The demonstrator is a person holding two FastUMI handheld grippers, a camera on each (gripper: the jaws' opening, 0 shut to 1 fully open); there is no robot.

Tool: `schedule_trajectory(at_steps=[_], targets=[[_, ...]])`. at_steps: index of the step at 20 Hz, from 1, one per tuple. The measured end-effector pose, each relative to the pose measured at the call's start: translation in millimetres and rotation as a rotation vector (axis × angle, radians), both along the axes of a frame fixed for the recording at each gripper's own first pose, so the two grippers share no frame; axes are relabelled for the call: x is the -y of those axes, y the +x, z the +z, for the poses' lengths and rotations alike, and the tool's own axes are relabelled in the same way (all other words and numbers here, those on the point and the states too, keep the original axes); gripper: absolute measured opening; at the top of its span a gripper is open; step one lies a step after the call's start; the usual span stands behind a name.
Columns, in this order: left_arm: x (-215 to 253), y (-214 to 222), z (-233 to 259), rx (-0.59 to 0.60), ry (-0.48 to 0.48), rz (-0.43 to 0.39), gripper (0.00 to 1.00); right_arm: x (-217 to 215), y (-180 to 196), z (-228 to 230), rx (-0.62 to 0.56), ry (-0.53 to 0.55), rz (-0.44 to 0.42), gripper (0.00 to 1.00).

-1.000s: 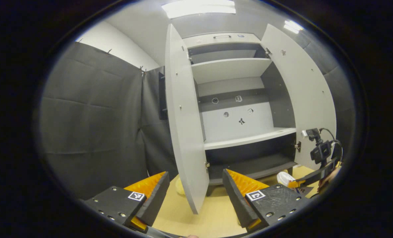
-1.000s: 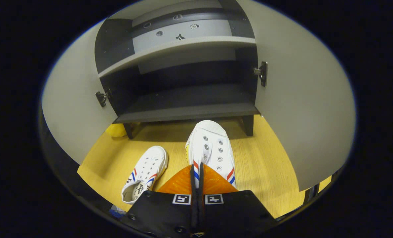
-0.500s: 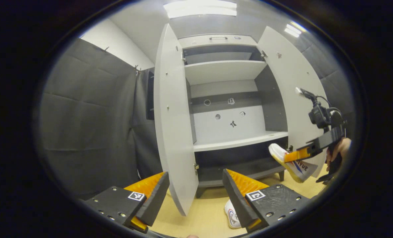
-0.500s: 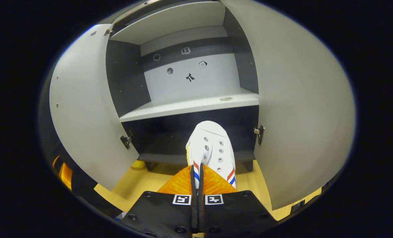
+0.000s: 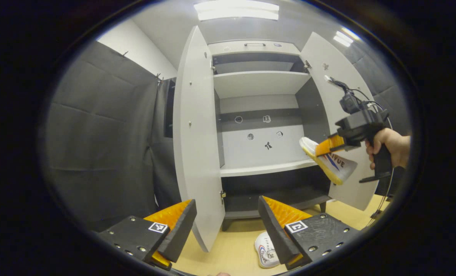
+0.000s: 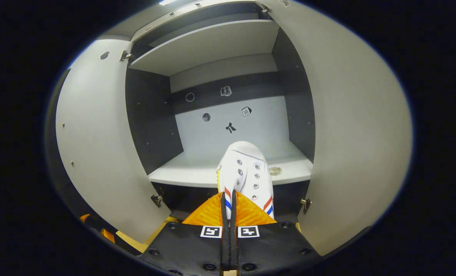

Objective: Grab one shoe with the right hand and put it into the shoe cabinet, grab the other shoe with the left hand and put it into the shoe cabinet; then close the right door with the right hand and the left door with the left hand.

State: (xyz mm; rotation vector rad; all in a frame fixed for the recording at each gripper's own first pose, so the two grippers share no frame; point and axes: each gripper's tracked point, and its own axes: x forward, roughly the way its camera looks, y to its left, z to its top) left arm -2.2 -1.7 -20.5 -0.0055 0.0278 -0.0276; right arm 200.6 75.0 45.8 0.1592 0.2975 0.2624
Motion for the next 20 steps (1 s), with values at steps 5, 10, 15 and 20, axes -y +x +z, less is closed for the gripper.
schedule_trajectory(at_steps=[5, 10, 15, 20], targets=[[0, 1, -2, -0.007, -0.007, 0.008, 0.93, -3, 55, 32, 0.046, -0.015, -0.019, 0.01], [-1, 0, -6, -0.023, -0.020, 0.014, 0.93, -7, 113, 47, 0.051, -0.034, -0.046, 0.00], [-2, -1, -8, -0.044, -0.017, 0.012, 0.94, -3, 166, 19, -0.033, -0.091, -0.098, 0.01], [-2, -2, -11, -0.063, -0.002, 0.010, 0.93, -5, 185, -5, -0.106, -0.096, -0.132, 0.01]])
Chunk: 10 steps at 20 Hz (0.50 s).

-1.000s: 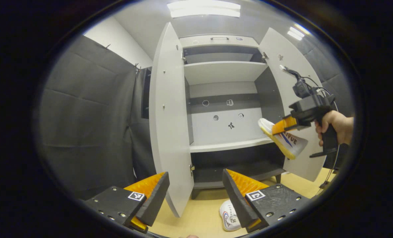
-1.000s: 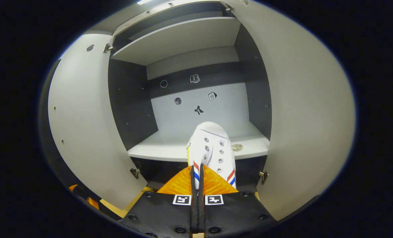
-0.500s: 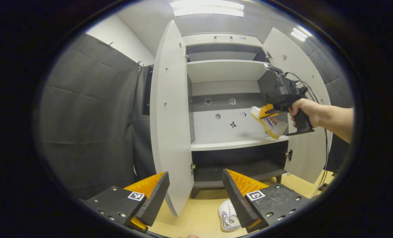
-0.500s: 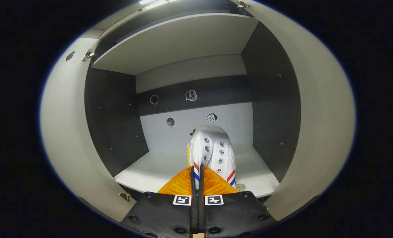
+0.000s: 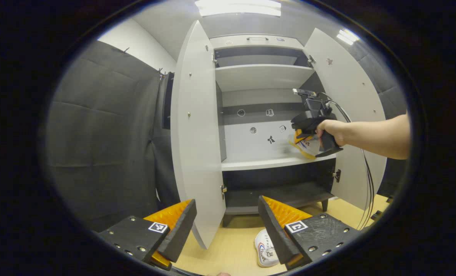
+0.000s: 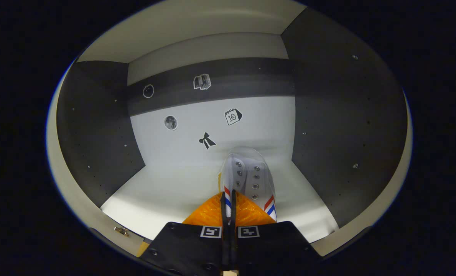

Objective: Grab one shoe with the right hand and put it into the shoe cabinet, grab the other shoe with the left hand and put it into the shoe cabinet; then close the right door with the right hand and the left door with the left hand.

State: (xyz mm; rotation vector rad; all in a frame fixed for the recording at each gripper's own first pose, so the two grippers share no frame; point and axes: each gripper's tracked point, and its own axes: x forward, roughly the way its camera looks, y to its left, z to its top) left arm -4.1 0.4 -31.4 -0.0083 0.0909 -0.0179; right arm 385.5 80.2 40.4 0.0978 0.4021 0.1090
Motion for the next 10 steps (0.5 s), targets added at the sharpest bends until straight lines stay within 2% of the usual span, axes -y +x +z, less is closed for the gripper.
schedule_trajectory(at_steps=[3, 4, 5, 6, 7, 9, 10], targets=[[0, -2, -3, -0.013, 0.002, -0.007, 0.93, 1, 6, -7, -0.011, -0.020, -0.024, 0.06], [0, -2, -4, -0.016, 0.003, -0.010, 0.94, -7, 7, -6, -0.002, 0.005, -0.004, 0.14], [1, -1, -4, -0.017, 0.003, -0.016, 0.94, -8, 6, -2, 0.018, 0.012, -0.009, 0.12], [2, 0, -4, -0.019, 0.003, -0.023, 0.94, -3, 4, 5, 0.045, -0.005, -0.024, 0.28], [3, 5, -6, -0.021, 0.001, -0.032, 0.93, -2, 0, 14, 0.075, -0.013, -0.023, 0.35], [10, 9, -3, -0.021, -0.011, -0.050, 0.96, -3, -11, 24, 0.120, -0.009, -0.016, 0.78], [14, 12, -3, -0.026, -0.023, -0.061, 0.94, 3, -18, 29, 0.141, -0.015, -0.029, 0.99]])
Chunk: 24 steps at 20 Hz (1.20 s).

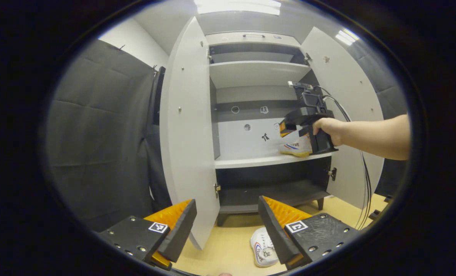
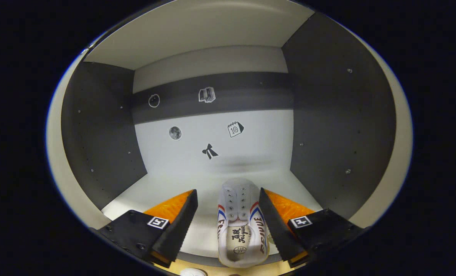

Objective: Grab one shoe with the right hand and put it into the shoe cabinet, grab the other shoe with the left hand and put it into the shoe cabinet; then close the right door with the right hand and the left door with the left hand.

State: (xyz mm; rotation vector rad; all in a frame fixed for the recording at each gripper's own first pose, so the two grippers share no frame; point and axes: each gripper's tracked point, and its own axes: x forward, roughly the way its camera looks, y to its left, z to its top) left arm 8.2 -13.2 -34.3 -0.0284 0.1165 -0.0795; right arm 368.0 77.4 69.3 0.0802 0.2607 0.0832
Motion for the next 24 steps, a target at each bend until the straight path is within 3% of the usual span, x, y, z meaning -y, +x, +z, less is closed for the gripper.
schedule_trajectory(at_steps=[6, 7, 8, 9, 10, 13, 20, 24], targets=[[11, 16, -24, -0.078, -0.063, -0.067, 0.94, 20, -67, 29, 0.140, 0.000, -0.002, 0.92], [13, 19, -28, -0.093, -0.069, -0.079, 0.95, 26, -79, 34, 0.167, -0.013, -0.006, 0.96], [14, 24, -35, -0.107, -0.073, -0.090, 0.95, 32, -92, 37, 0.194, -0.022, -0.013, 0.92], [16, 27, -40, -0.122, -0.075, -0.103, 0.95, 38, -104, 41, 0.216, -0.028, -0.021, 0.96], [18, 28, -46, -0.139, -0.074, -0.115, 0.95, 44, -117, 44, 0.234, -0.029, -0.030, 0.92], [30, 37, -61, -0.187, -0.078, -0.174, 0.96, 63, -154, 45, 0.269, -0.024, -0.057, 0.96], [56, 48, -118, -0.339, -0.105, -0.268, 0.94, 77, -233, 10, 0.257, -0.114, -0.070, 0.96], [62, 50, -159, -0.438, -0.073, -0.294, 0.95, 76, -273, -27, 0.207, -0.190, -0.060, 0.97]])
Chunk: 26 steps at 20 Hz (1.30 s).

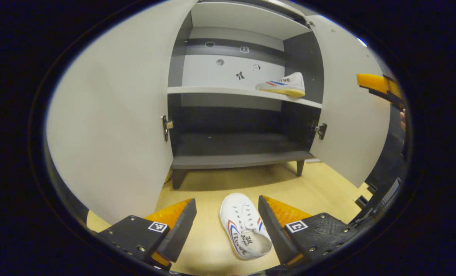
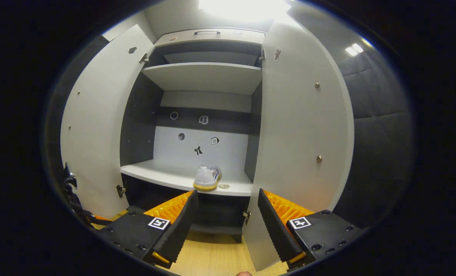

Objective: Grab one shoe with the right hand and put it into the shoe cabinet, grab the other shoe with the left hand and put it into the shoe cabinet; then close the right door with the right hand and the left door with the left hand.

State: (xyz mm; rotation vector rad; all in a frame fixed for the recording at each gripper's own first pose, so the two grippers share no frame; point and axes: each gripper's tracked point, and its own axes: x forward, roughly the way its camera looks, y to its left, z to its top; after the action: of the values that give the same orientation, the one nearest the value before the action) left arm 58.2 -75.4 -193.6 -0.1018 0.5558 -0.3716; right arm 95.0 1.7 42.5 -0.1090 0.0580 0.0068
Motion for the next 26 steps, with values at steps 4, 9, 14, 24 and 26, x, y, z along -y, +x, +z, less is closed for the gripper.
schedule_trajectory(at_steps=[4, 9, 14, 24, 26], targets=[[8, -3, -41, -0.106, 0.015, -0.032, 0.94, 0, -27, -28, -0.067, -0.005, 0.007, 0.99], [12, -8, -86, -0.229, 0.051, -0.062, 0.96, 1, -49, -44, -0.114, 0.032, -0.001, 0.97], [15, -9, -114, -0.313, 0.110, -0.088, 0.95, 8, -58, -49, -0.142, 0.034, -0.017, 0.99], [33, -19, -125, -0.383, 0.136, -0.182, 0.42, 12, -62, -49, -0.141, 0.038, -0.027, 0.97], [34, -20, -126, -0.420, 0.091, -0.153, 0.23, 13, -62, -49, -0.141, 0.044, -0.028, 0.99]])
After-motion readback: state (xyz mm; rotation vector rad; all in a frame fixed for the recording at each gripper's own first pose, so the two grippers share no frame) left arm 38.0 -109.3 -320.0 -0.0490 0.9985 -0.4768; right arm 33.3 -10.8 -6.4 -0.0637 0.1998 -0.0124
